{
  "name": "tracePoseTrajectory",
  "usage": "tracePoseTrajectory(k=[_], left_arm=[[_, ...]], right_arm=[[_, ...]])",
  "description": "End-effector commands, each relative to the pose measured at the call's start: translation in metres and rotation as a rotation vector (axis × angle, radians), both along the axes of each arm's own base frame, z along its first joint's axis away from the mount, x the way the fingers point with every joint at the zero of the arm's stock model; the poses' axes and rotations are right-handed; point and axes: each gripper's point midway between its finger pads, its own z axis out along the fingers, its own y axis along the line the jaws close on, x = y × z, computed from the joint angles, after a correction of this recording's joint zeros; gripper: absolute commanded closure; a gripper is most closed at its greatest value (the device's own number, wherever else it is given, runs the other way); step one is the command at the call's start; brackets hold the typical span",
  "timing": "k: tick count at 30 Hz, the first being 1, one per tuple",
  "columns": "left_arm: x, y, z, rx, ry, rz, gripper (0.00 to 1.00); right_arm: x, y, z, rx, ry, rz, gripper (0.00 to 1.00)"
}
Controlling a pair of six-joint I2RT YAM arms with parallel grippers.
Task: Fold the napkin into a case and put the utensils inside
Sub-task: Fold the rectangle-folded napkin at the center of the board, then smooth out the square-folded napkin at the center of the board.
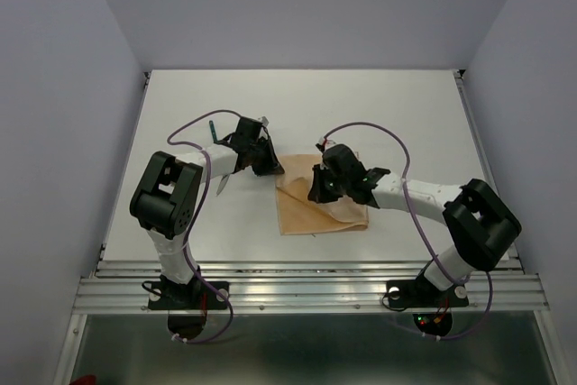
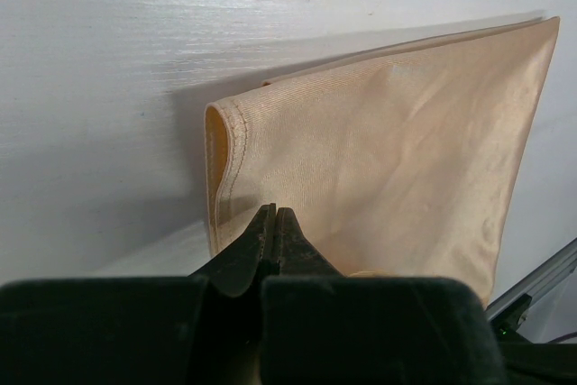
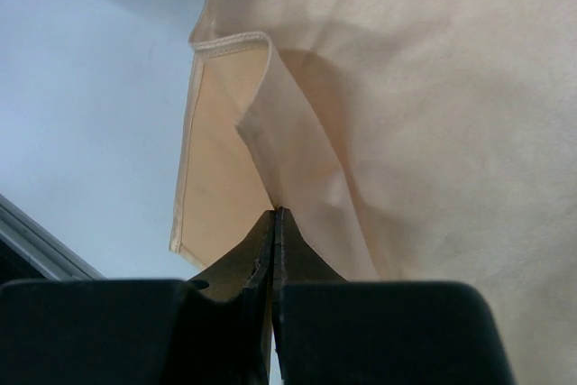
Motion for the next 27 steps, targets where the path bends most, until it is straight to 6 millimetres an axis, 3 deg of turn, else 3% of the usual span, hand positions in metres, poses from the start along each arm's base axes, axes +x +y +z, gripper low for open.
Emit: tracePoseTrajectory(k=[1,5,9,12,14,17,19,20,25,27], left_arm=[[0.003,-0.004,0.003,-0.021,-0.017,-0.011,1.0],[0.001,-0.003,0.002,-0.016,-0.015,-0.008,1.0],[0.001,-0.003,0.004,-0.017,-0.016,-0.008,1.0],[0.002,-0.004,0.005,-0.02,-0.018,-0.01,1.0],[0.002,-0.004,0.008,-0.022,-0.022,-0.01,1.0],[0.004,-0.004,0.013,-0.024,-0.032,-0.011,1.0],[0.005,-0.005,0.017,-0.028,-0.041,-0.012,1.0],[0.005,-0.006,0.022,-0.034,-0.049,-0.013,1.0],[0.005,-0.005,0.037,-0.042,-0.077,-0.013,1.0],[0.006,-0.005,0.046,-0.043,-0.099,-0.018,1.0]], right_arm=[[-0.015,0.013,0.005,0.017,-0.03,0.075,0.99],[-0.024,0.014,0.001,-0.011,-0.03,0.087,0.93],[-0.02,0.007,0.01,-0.041,-0.056,0.071,0.91],[-0.016,-0.003,0.025,-0.063,-0.1,0.041,0.77],[-0.012,-0.014,0.029,-0.091,-0.124,-0.009,0.58],[-0.012,-0.029,0.038,-0.096,-0.148,-0.078,0.46],[-0.008,-0.044,0.041,-0.093,-0.133,-0.145,0.46],[-0.008,-0.06,0.034,-0.115,-0.084,-0.212,0.52],[-0.023,-0.103,0.024,-0.112,0.022,-0.407,0.77],[-0.033,-0.109,0.015,-0.117,0.065,-0.432,0.78]])
